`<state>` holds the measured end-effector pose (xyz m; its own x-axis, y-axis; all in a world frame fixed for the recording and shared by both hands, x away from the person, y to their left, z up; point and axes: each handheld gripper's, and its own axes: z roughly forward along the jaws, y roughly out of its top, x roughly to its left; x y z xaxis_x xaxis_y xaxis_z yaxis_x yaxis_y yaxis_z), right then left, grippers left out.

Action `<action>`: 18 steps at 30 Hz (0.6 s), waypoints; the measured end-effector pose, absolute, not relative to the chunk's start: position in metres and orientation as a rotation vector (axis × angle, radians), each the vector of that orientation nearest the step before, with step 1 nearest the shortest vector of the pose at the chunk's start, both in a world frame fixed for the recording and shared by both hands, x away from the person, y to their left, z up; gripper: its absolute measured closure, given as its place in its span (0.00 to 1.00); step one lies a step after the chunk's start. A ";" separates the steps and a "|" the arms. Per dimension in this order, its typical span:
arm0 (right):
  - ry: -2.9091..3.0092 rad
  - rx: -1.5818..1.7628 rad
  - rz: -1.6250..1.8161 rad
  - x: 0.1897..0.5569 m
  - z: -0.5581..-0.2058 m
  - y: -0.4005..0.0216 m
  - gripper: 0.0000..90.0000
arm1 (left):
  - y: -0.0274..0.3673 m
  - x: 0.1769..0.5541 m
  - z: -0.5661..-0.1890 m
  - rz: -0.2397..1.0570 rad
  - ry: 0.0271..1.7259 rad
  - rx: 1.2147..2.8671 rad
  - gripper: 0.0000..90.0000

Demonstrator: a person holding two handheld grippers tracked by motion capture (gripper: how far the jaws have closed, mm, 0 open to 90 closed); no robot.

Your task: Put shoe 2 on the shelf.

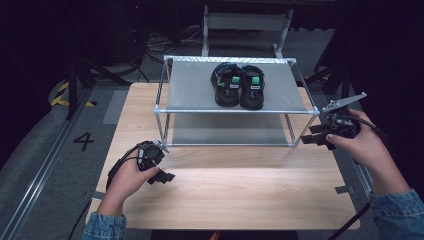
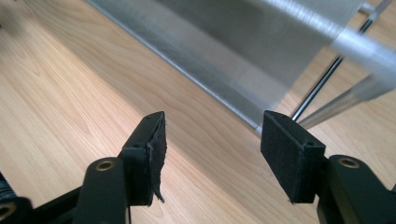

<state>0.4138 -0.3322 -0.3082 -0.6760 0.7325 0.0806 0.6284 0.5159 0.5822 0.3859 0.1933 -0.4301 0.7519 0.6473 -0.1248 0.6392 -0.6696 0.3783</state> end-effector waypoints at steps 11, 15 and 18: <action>2.598 1.200 0.887 0.401 -0.355 -0.337 0.45 | 0.192 0.386 -0.432 0.017 0.976 2.557 0.20; 2.599 1.213 0.935 0.396 -0.371 -0.338 0.45 | 0.191 0.386 -0.434 0.015 0.983 2.564 0.20; 2.585 1.224 0.975 0.393 -0.382 -0.340 0.45 | 0.191 0.386 -0.434 0.007 0.985 2.562 0.20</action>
<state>0.3927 -0.3402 -0.3822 -0.6661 0.7288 0.1586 0.6519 0.4656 0.5985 0.3856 0.1910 -0.4338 0.7522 0.6452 -0.1337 0.6431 -0.6748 0.3622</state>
